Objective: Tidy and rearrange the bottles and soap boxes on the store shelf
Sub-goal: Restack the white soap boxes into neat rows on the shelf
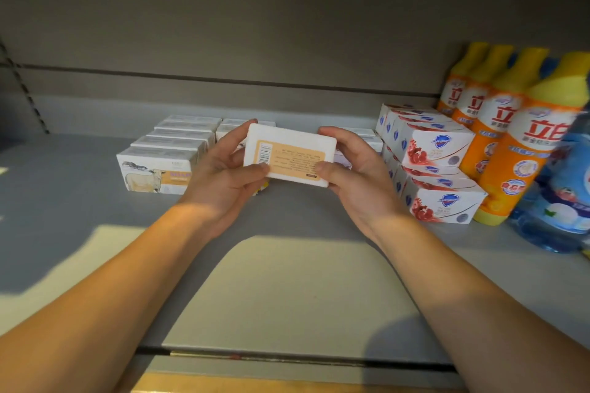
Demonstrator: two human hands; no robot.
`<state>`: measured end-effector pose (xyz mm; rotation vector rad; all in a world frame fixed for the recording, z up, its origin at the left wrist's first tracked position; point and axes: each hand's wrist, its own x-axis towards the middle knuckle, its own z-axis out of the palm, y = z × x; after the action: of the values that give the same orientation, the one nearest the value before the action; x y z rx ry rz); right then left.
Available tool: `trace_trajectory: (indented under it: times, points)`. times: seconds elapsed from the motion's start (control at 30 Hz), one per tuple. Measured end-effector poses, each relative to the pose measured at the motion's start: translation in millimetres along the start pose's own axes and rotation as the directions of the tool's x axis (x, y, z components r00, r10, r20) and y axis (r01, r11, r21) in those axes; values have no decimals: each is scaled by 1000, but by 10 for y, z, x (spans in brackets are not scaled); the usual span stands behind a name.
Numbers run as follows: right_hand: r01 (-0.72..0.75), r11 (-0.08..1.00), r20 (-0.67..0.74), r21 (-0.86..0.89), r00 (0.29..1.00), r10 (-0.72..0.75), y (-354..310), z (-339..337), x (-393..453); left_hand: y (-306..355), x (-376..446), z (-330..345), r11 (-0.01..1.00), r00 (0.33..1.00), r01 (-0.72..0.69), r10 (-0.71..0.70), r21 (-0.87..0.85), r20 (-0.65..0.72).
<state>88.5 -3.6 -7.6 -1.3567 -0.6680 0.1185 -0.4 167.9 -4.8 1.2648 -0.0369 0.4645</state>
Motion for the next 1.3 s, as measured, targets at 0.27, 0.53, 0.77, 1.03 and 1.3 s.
trace_trajectory:
  times: [0.27,0.53,0.77,1.03,1.3]
  points:
    - [-60,997,-36,51,997,62,-15,-13,-7,-48,26,-28,990,997,74,-78,-121,-28]
    - [-467,714,-35,522,825,564,-100,-41,19,-114,4,-18,994,995,45,-54,98,85]
    - [-390,906,74,163,921,383,-43,-56,3,-98,29,-38,991,997,74,-73,108,-11]
    - [-178,972,-12,-155,984,179,-61,-37,-25,-83,26,-32,986,995,79,-69,146,-75]
    - [53,788,118,-614,993,25,-177,-69,-73,-165,11,30,922,998,-60,65,382,1]
